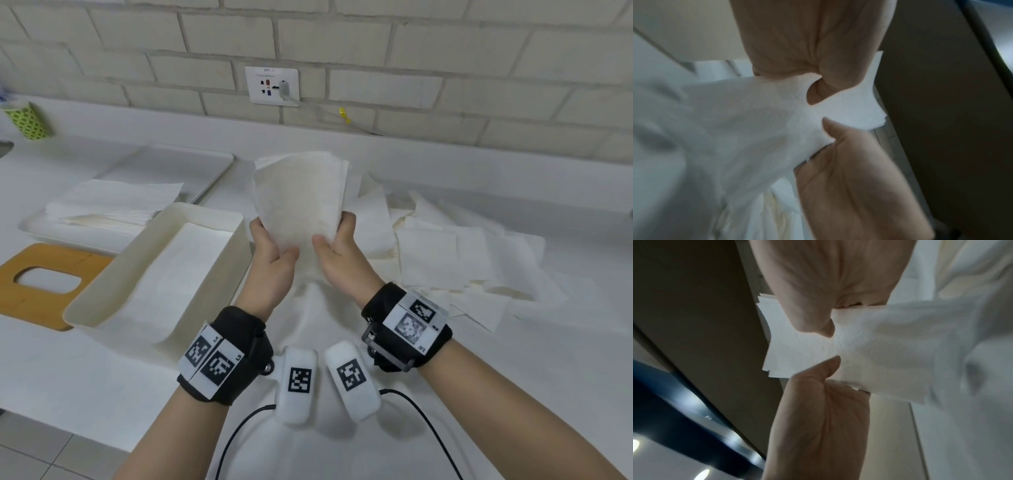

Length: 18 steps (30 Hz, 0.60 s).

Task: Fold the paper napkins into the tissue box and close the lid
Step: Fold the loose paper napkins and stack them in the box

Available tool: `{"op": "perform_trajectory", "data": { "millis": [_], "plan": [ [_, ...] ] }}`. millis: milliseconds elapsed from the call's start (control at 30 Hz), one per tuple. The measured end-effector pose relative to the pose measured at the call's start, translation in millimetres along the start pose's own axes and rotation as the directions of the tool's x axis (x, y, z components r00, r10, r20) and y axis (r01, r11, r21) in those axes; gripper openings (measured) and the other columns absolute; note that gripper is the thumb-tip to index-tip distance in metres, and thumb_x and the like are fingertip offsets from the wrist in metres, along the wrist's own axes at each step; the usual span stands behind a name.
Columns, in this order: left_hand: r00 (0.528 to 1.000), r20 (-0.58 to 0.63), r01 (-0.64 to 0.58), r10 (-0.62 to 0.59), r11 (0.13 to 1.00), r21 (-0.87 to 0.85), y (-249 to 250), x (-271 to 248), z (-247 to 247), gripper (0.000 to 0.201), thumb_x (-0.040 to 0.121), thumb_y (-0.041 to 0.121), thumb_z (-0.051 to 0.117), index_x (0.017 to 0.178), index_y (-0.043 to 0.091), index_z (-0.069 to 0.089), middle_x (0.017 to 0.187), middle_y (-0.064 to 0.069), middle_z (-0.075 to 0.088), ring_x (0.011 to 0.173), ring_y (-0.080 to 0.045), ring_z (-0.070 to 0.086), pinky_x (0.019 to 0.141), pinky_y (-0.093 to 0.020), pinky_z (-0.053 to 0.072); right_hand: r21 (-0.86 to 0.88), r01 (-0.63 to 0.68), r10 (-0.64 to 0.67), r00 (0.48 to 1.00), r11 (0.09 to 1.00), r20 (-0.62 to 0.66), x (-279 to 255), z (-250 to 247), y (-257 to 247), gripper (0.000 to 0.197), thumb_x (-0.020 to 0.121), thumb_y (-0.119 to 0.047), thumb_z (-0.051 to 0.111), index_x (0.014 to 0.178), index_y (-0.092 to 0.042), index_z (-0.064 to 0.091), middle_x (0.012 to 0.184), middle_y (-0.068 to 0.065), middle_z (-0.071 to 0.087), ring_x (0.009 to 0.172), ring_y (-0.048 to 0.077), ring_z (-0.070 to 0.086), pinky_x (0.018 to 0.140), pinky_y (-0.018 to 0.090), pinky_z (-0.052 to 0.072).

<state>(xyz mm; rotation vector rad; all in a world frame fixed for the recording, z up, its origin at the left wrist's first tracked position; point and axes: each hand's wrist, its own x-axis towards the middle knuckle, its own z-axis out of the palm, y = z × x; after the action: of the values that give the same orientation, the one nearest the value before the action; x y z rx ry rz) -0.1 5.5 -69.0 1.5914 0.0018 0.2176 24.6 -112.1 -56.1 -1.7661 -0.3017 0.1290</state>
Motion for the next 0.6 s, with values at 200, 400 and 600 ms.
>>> {"op": "perform_trajectory", "data": {
  "millis": [200,400,600],
  "plan": [
    [0.998,-0.021,0.061,-0.061,0.998,-0.017,-4,-2,2,0.022,0.101,0.008,0.035,0.122,0.017,0.033,0.130,-0.004,0.048,0.112,-0.007,0.051,0.088,-0.013,0.045,-0.080,-0.035,0.034,0.999,0.996,-0.009,-3,-1,7,0.010,0.101,-0.017,0.031,0.109,-0.016,0.025,0.093,-0.009,0.049,0.087,0.012,0.052,0.074,0.027,0.043],
    [1.000,0.005,0.027,-0.027,0.998,-0.050,-5,-5,4,0.026,0.100,0.007,0.037,0.117,0.027,0.033,0.127,-0.002,0.050,0.113,-0.005,0.053,0.088,-0.015,0.046,0.004,-0.040,0.040,0.999,0.999,-0.036,-6,2,13,0.022,0.098,-0.014,0.040,0.112,-0.016,0.024,0.109,-0.006,0.049,0.098,0.007,0.054,0.082,0.019,0.040],
    [0.999,-0.044,0.003,-0.007,0.995,-0.095,9,-8,-5,0.032,0.086,0.032,0.065,0.110,0.022,0.047,0.113,-0.003,0.060,0.095,-0.006,0.064,0.078,-0.026,0.052,-0.165,-0.026,0.017,0.998,0.986,-0.053,-1,-17,7,0.039,0.085,-0.012,0.064,0.122,-0.012,0.052,0.112,0.000,0.062,0.097,0.010,0.058,0.080,0.017,0.047]
  ]
}}
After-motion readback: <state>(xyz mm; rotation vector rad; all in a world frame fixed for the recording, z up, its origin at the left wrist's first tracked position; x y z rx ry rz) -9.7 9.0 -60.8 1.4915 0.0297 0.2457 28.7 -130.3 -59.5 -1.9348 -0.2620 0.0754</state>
